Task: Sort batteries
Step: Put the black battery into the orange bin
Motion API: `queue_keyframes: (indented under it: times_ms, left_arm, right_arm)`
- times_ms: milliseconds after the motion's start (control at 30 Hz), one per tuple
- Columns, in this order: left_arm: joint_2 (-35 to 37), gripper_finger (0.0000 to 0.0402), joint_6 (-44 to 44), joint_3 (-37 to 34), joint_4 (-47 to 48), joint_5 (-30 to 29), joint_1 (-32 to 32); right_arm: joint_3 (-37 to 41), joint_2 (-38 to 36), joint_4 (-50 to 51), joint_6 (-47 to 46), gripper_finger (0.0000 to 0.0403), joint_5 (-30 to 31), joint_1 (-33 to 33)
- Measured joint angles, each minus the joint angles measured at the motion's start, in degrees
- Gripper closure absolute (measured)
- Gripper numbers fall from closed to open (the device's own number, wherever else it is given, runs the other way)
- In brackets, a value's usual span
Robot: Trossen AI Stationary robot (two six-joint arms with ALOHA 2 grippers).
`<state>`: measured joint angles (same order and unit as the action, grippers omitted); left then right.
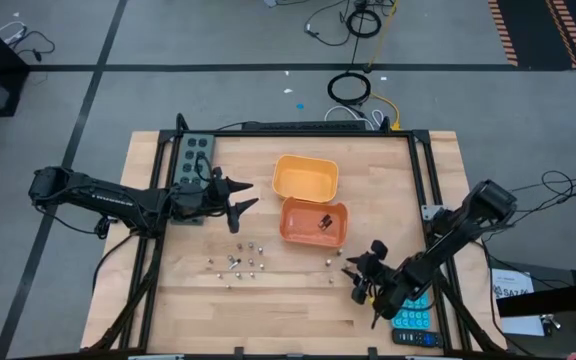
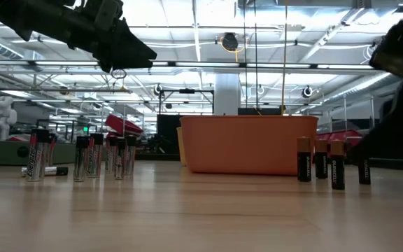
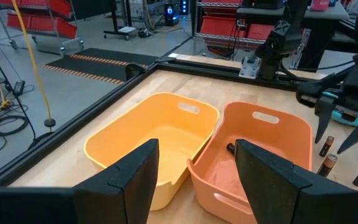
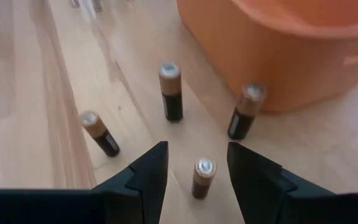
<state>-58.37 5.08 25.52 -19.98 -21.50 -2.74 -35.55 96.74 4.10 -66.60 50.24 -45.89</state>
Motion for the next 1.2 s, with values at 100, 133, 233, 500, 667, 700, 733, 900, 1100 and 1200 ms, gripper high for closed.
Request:
queue_keyframes:
  times_ms: [100,133,233,500,667,700,733,900,1100,1200]
  left_arm:
    - [0.0,0.0181,-1.0,0.0,0.0,0.0,0.0]
    - [0.0,0.0181,-1.2,0.0,0.0,0.0,0.0]
    - [0.0,0.0181,-1.4,0.0,0.0,0.0,0.2]
    - [0.0,0.0181,-1.4,0.0,-0.1,0.0,0.2]
    - [0.0,0.0181,-1.4,0.0,-0.1,0.0,0.2]
    - [0.0,0.0181,-1.4,0.0,-0.1,0.0,0.2]
    - [0.0,0.0181,-1.4,0.0,-0.1,0.0,0.2]
    - [0.0,0.0181,-1.4,0.0,-0.2,0.4,0.2]
    - [0.0,0.0181,-1.4,0.0,-0.1,0.4,0.2]
    - [0.0,0.0181,-1.5,0.0,0.0,0.4,0.2]
  right_arm:
    - [0.0,1.4,0.5,-2.4,0.0267,-1.1,0.1]
    - [0.0,1.4,0.4,-2.5,0.0283,-1.2,0.2]
    - [0.0,1.2,0.4,-2.2,0.0353,-1.6,0.5]
    - [0.0,-2.0,1.1,1.1,0.0386,-2.2,0.6]
    - [0.0,-13.2,2.1,15.6,0.0386,5.1,3.4]
    - [0.0,-15.9,2.1,19.3,0.0386,6.6,4.6]
    - [0.0,-18.3,2.1,22.8,0.0386,7.9,5.9]
    - [0.0,-25.8,1.1,36.6,0.037,5.9,14.2]
    - [0.0,-24.8,-3.7,43.4,0.0275,-8.8,23.4]
    - [0.0,-24.2,-2.4,42.5,0.0239,-11.4,23.9]
